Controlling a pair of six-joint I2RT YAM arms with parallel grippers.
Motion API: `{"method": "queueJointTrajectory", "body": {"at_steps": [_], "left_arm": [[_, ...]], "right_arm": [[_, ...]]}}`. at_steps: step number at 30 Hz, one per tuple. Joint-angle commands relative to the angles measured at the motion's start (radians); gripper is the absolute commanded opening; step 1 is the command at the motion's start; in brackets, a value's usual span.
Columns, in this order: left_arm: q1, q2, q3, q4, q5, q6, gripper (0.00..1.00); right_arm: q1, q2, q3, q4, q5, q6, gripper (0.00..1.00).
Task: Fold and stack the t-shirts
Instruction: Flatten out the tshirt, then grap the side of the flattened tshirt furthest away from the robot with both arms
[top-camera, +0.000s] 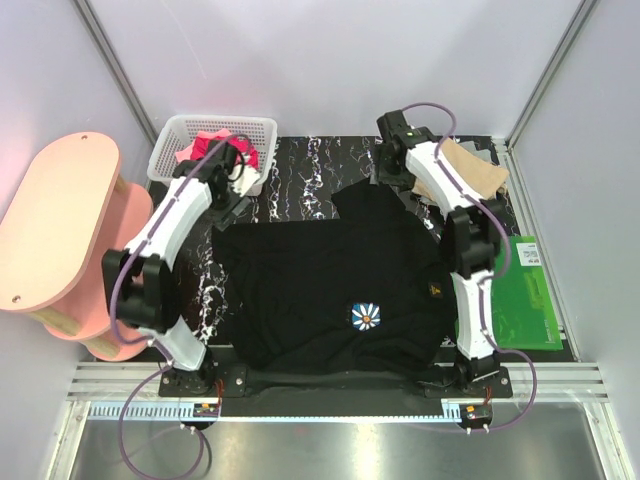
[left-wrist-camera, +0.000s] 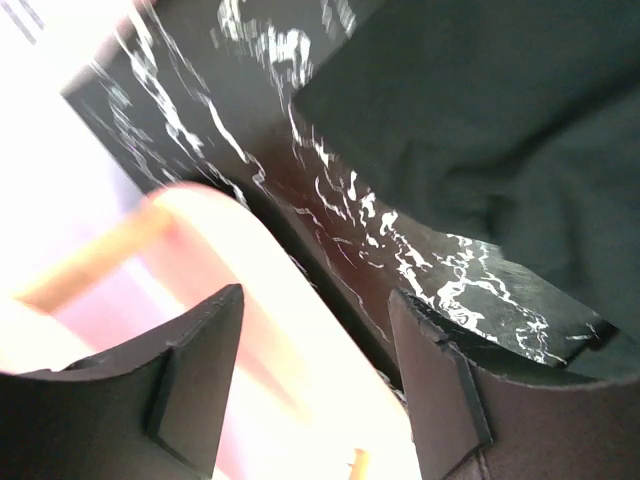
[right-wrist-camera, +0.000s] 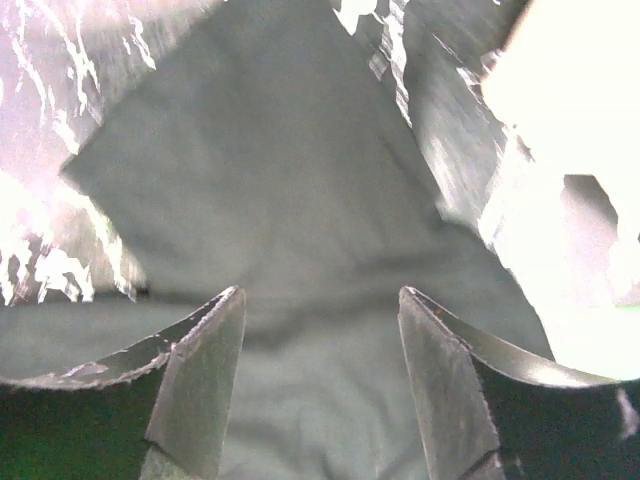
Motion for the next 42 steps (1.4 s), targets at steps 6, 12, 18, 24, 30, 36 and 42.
{"method": "queueJointTrajectory", "body": {"at_steps": [6, 12, 18, 24, 30, 36, 42], "left_arm": [[0.115, 0.185, 0.048, 0.012, 0.087, -0.147, 0.63], [0.118, 0.236, 0.040, 0.043, 0.098, -0.155, 0.63], [0.150, 0.332, 0.097, 0.049, 0.120, -0.165, 0.63], [0.167, 0.409, 0.130, 0.048, 0.133, -0.172, 0.63], [0.179, 0.449, 0.163, 0.046, 0.149, -0.170, 0.62], [0.192, 0.474, 0.167, 0.042, 0.169, -0.167, 0.62], [0.196, 0.487, 0.169, 0.039, 0.184, -0.167, 0.61]], "right_arm": [[-0.020, 0.271, 0.379, -0.068, -0.139, -0.153, 0.77], [-0.055, 0.358, 0.456, -0.069, -0.223, -0.139, 0.77], [-0.073, 0.414, 0.506, -0.069, -0.217, -0.144, 0.77], [-0.095, 0.466, 0.555, -0.060, -0.246, -0.131, 0.77], [-0.124, 0.521, 0.623, -0.034, -0.262, -0.125, 0.76], [-0.153, 0.541, 0.629, 0.029, -0.260, -0.125, 0.75], [-0.163, 0.579, 0.637, 0.105, -0.359, -0.111, 0.73]]}}
